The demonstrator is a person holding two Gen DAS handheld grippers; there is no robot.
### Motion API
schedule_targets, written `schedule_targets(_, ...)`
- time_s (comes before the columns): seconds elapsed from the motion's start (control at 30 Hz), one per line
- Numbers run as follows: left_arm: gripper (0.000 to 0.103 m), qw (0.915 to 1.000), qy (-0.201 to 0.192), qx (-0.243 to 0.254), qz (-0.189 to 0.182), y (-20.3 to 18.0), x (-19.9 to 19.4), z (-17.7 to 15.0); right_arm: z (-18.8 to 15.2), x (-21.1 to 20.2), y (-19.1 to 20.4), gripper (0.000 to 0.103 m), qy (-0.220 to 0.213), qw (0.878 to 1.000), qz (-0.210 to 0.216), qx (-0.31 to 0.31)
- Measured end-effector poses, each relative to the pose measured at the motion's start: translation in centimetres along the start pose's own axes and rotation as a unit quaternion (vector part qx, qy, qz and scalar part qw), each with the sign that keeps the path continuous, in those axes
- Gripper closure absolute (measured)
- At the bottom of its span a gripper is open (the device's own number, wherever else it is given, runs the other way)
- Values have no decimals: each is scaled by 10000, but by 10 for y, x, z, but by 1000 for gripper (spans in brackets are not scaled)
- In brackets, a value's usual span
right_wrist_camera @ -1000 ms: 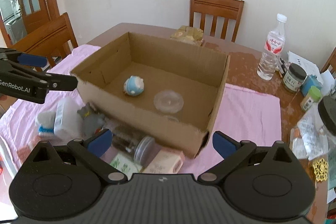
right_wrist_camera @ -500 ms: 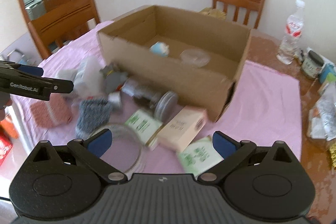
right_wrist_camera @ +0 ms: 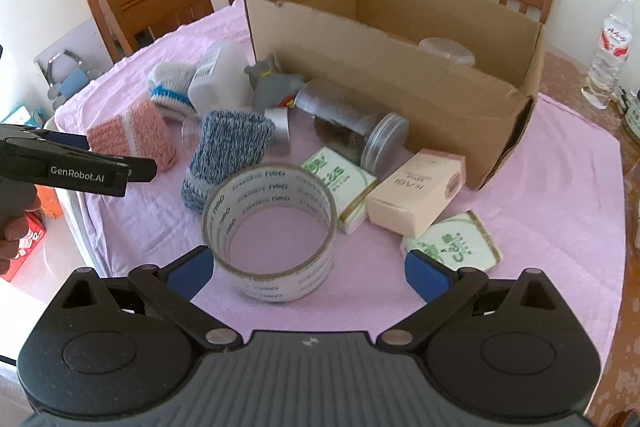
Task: Organize objects
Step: 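Move the left tool to the pink knit sock while the right tool approaches the tape roll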
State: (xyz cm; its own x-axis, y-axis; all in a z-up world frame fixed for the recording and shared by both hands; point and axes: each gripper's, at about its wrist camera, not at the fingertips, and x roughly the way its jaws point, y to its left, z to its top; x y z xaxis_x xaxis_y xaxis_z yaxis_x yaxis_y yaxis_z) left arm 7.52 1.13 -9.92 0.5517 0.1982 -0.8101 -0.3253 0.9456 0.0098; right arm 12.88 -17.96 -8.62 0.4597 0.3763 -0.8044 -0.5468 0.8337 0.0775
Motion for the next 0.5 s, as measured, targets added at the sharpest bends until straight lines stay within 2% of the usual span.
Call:
schedule_targets(0.3, 1, 9965, 186, -737, -351, 4, 14, 5, -1, 14, 1, 0, 164, 9998, 96, -112)
schedule_targets(0.5, 1, 9939, 110, -1069, -260, 2, 22, 10, 1, 20, 5, 0, 185, 9993, 154, -291)
